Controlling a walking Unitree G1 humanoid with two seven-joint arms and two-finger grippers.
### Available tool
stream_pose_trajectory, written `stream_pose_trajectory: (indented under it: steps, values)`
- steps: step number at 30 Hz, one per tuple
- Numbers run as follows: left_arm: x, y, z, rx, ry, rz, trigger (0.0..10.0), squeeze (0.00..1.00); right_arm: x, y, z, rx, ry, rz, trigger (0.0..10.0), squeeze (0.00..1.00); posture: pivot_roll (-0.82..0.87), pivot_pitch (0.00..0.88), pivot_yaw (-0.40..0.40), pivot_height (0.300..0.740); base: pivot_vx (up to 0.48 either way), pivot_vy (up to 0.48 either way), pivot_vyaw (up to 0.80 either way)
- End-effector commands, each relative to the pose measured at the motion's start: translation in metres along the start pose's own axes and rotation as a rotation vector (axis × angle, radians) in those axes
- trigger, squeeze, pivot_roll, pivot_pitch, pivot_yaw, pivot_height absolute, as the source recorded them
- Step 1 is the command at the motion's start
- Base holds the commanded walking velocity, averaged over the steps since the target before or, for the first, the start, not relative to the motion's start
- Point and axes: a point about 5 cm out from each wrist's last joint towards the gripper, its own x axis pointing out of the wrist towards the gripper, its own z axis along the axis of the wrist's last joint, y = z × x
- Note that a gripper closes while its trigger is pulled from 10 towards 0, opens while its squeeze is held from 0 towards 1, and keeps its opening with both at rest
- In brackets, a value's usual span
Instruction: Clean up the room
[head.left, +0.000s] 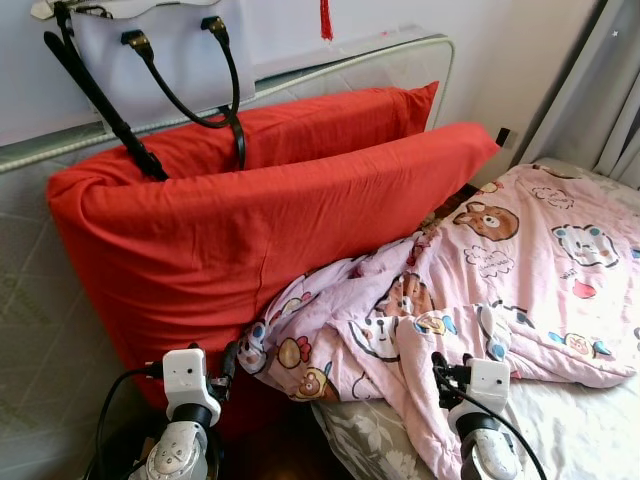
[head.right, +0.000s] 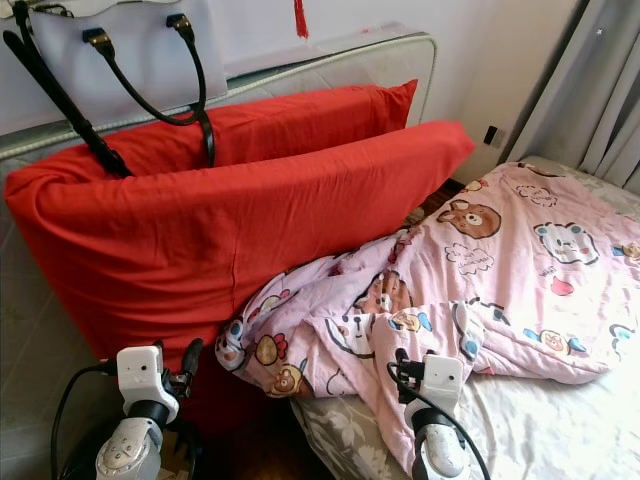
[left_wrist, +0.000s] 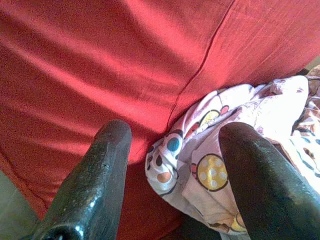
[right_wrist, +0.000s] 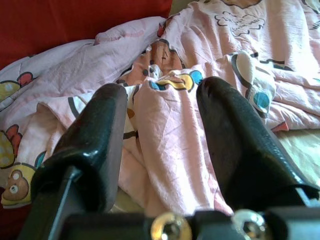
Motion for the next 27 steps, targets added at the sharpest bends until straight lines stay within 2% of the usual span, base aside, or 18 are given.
stream_pose_trajectory:
  steps: [1, 4, 8, 18, 27]
  values:
    - [0.0007, 0.0028, 0.0034, -0.005, -0.008, 0.016, 10.0, 0.00, 0.0029, 0.0012, 0.0001, -0.002, 0.025, -0.004, 10.0, 0.00, -0.01, 0.000, -0.049, 0.670, 0.000, 0.000, 0.00]
    - [0.0012, 0.0026, 0.0048, -0.007, -0.009, 0.017, 10.0, 0.00, 0.0034, 0.0007, 0.0007, -0.003, 0.023, -0.006, 10.0, 0.00, -0.01, 0.000, -0.051, 0.655, 0.000, 0.000, 0.00]
    - [0.0025, 0.0024, 0.0066, -0.012, -0.010, 0.019, 10.0, 0.00, 0.0032, -0.0019, 0.0042, -0.009, -0.007, -0.006, 10.0, 0.00, -0.01, 0.000, -0.055, 0.655, 0.000, 0.000, 0.00]
    - [0.0031, 0.0020, 0.0081, -0.017, -0.006, 0.016, 10.0, 0.00, 0.0072, 0.0063, 0.0054, 0.002, 0.004, 0.002, 10.0, 0.00, -0.01, 0.014, -0.054, 0.655, 0.000, 0.000, 0.00]
    - [0.0035, -0.0017, 0.0094, -0.028, -0.010, 0.006, 10.0, 0.00, 0.0077, 0.0065, 0.0037, -0.004, 0.023, 0.005, 10.0, 0.00, -0.01, 0.026, -0.052, 0.655, 0.000, 0.000, 0.00]
